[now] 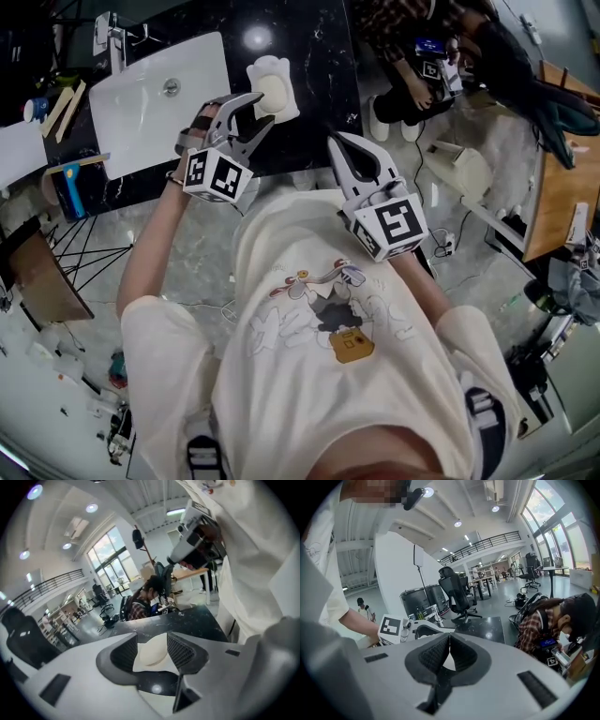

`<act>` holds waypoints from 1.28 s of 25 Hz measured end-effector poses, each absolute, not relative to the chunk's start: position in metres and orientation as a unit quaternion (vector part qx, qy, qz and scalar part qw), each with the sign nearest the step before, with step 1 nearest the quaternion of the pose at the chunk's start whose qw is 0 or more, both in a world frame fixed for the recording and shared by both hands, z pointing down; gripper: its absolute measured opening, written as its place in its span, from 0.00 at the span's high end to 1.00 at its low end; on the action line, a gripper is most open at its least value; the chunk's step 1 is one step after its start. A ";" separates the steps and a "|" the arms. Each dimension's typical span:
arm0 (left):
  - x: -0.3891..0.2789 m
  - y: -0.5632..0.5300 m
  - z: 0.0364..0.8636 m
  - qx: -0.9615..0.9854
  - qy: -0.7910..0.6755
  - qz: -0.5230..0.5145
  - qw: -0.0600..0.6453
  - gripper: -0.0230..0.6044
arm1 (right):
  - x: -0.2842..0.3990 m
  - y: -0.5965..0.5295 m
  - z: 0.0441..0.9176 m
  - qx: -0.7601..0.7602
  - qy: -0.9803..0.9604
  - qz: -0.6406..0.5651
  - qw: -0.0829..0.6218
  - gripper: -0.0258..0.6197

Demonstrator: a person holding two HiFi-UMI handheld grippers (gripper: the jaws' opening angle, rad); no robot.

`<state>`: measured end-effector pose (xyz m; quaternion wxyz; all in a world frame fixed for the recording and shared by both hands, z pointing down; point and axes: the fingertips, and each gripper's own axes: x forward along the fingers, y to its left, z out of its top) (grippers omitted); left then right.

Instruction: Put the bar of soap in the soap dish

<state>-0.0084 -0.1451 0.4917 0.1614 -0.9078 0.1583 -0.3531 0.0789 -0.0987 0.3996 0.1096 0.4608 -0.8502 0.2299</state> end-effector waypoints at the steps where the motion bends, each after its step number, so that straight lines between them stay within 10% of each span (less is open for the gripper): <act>1: -0.012 -0.143 0.482 -0.914 0.183 -0.337 0.133 0.65 | 0.078 -0.100 0.399 0.457 -0.853 0.229 0.108 0.95; 7: -0.033 -0.125 0.405 -0.913 0.370 -0.139 -0.106 0.70 | 0.076 -0.114 0.385 0.436 -0.870 0.208 0.096 0.95; 11: -0.046 -0.103 0.375 -0.852 0.494 -0.061 -0.160 0.95 | 0.076 -0.125 0.377 0.420 -0.882 0.196 0.084 0.95; 14: -0.043 -0.088 0.390 -0.811 0.542 -0.049 -0.216 0.95 | 0.075 -0.130 0.380 0.413 -0.887 0.187 0.082 0.95; 32: -0.057 0.037 0.382 -0.746 0.611 0.004 -0.263 0.95 | 0.066 -0.029 0.389 0.413 -0.888 0.178 0.099 0.95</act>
